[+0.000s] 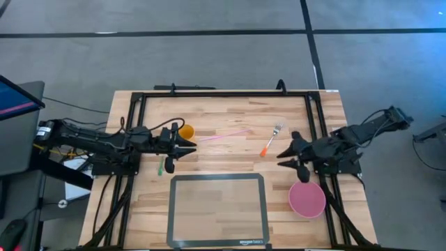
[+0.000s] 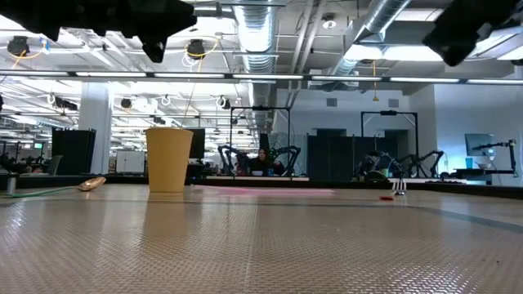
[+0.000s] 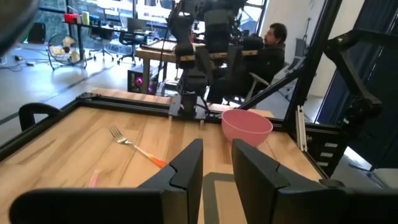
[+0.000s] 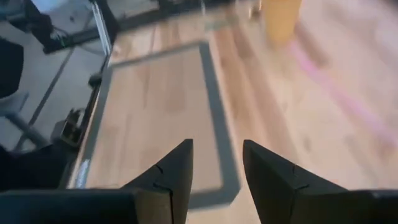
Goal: Pick & Place Utensil
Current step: Put the pink bowl on the transparent mat
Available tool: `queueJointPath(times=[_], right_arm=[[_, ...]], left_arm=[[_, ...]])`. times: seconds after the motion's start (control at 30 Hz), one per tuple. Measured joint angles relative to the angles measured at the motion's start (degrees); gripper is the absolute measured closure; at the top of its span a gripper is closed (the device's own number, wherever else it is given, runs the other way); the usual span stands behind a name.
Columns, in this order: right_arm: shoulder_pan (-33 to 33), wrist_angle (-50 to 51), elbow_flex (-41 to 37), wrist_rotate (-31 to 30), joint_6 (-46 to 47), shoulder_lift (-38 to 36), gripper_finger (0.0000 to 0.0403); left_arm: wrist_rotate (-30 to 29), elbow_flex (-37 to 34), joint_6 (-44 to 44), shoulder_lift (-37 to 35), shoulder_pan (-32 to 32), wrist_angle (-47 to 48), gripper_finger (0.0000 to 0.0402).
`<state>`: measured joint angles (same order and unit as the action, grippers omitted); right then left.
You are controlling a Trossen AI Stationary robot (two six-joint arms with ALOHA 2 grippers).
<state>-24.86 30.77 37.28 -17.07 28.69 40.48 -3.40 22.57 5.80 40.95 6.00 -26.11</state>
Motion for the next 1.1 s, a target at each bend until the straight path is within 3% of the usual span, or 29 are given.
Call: queueJointPath(times=[0.37,0.73,1.1], right_arm=[[-10.88,14.97,9.58,4.31,30.33,17.48,0.0269],[-15.95,15.54,14.33,16.06,49.08,30.46,0.0269],[-16.7,15.6,14.42,19.45,58.41,37.23,0.0269]], left_arm=[[0.0,0.0,0.0,-0.02,0.0,-0.46,0.0315],[0.0,0.0,0.01,-0.02,0.0,-0.52,0.0315],[0.0,0.0,0.0,-0.07,0.0,-1.59,0.0315]])
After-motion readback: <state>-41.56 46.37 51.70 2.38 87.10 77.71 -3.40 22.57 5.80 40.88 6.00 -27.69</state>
